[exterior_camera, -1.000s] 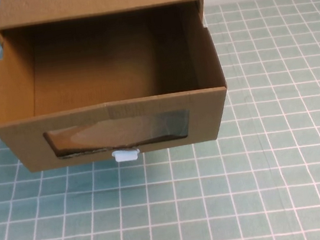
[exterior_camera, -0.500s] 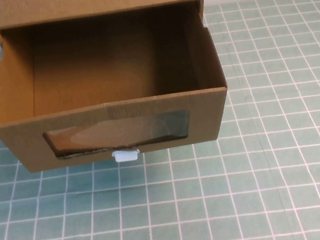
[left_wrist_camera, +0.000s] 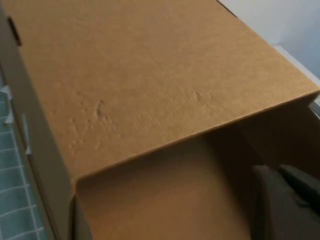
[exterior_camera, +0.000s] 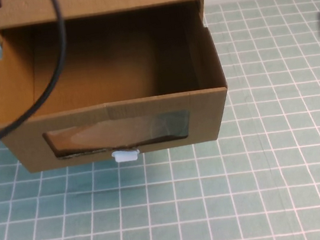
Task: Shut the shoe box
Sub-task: Press the shoe box with left arm, then close the shoe box with your right arm
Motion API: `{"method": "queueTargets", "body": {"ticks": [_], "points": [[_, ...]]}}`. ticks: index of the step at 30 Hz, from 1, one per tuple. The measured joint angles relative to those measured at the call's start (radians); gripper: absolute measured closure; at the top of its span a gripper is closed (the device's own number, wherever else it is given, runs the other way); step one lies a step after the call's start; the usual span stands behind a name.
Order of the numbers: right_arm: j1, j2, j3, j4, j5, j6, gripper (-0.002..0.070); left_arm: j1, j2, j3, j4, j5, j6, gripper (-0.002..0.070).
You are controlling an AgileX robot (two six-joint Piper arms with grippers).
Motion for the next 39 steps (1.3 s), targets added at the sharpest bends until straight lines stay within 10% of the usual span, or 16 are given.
{"method": "queueTargets", "body": {"ticks": [18,26,39], "points": [[0.423,0.329,-0.056,0.088,0.106,-0.313,0.0690,0.000,0.519,-0.351,-0.089,0.097,0.061,0.0680],[0.661,0.412,-0.056,-0.130,0.001,-0.240,0.0690,0.000,0.541,-0.362,-0.112,0.097,0.068,0.0680],[0.724,0.586,-0.056,-0.528,-0.250,-0.017,0.0690,0.000,0.541,-0.363,-0.112,0.103,0.083,0.0680]]}}
